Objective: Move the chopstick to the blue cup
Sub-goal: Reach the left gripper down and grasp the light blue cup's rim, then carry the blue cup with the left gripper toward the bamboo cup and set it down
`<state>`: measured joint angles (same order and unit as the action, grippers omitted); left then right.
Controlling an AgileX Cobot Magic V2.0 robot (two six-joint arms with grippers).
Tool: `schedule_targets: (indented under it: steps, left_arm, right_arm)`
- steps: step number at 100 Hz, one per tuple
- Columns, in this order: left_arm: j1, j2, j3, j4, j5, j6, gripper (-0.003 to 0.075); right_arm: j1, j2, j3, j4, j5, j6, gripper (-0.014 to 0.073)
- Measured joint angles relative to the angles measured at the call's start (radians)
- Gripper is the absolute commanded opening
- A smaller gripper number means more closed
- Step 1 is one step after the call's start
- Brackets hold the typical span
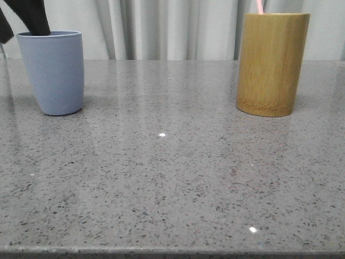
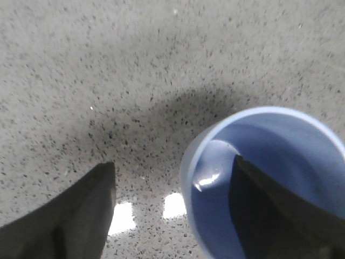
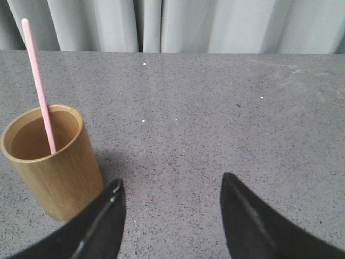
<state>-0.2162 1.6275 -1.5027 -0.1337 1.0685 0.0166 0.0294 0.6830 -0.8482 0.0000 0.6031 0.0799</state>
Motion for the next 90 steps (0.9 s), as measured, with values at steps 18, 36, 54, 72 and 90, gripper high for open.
schedule_targets:
  steps: [18, 36, 54, 72, 90]
  left_arm:
    - [0.000, 0.042, 0.000, -0.006, 0.008, 0.000, 0.0430]
    - [0.000, 0.050, 0.000, -0.016, 0.010, 0.000, 0.0267]
    - [0.000, 0.054, 0.000, -0.044, 0.010, 0.000, 0.0040]
    - [0.000, 0.054, 0.000, -0.053, 0.010, 0.000, -0.0019]
    - [0.000, 0.058, -0.027, -0.091, 0.015, 0.000, -0.0019]
  right_arm:
    - [0.000, 0.000, 0.000, 0.000, 0.000, 0.000, 0.0412]
    - [0.000, 0.000, 0.000, 0.000, 0.000, 0.000, 0.0412]
    - [0.000, 0.000, 0.000, 0.000, 0.000, 0.000, 0.0412]
    - [0.000, 0.000, 0.000, 0.000, 0.000, 0.002, 0.0412]
    - [0.000, 0.000, 0.000, 0.000, 0.000, 0.002, 0.0412]
